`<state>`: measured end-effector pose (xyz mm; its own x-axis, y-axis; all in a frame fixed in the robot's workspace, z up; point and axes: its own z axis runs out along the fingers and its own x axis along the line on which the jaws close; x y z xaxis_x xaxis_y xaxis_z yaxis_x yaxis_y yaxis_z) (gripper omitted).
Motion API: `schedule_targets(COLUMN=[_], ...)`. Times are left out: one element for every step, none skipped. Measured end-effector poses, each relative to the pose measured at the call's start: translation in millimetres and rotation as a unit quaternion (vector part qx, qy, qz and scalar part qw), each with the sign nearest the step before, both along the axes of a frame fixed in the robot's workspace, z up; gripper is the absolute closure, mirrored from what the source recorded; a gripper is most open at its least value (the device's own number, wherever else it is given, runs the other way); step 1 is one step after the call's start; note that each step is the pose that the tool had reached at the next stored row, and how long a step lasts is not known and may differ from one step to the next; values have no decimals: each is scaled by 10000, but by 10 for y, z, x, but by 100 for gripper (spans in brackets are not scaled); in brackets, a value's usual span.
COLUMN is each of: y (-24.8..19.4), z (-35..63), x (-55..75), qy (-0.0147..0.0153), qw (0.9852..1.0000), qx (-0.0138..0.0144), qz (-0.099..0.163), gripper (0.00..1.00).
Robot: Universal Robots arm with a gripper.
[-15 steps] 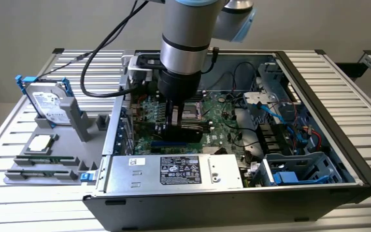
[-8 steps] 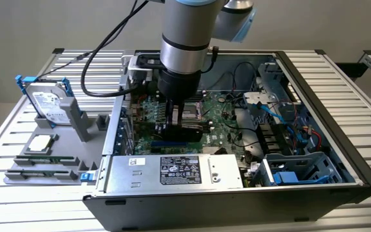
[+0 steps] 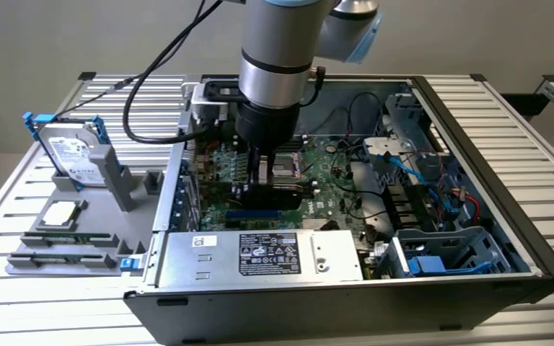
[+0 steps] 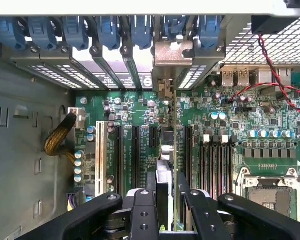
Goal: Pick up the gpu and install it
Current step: 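Insert the gpu into the slot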
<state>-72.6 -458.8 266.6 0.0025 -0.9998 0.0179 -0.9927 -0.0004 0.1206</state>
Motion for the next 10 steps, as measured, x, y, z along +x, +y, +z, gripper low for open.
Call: schedule_targets(y=[1,8,13,22,27,29,29,29,29,30], z=[0,1,1,0,0,0,0,0,0,0], x=[-2,-4,-7,-11,-14,-15,-16,-17,-19,-22], qy=[0,0,0,-1,0,0,0,0,0,0], qw=[10000,10000,10000,10000,10000,10000,10000,10000,10000,10000], qx=[0,-1,-2,-3,-4,-4,-5,-5,-5,-5], qz=[2,1,1,2,4,6,9,12,15,23], gripper=[73,73,73,73,73,73,73,73,73,73])
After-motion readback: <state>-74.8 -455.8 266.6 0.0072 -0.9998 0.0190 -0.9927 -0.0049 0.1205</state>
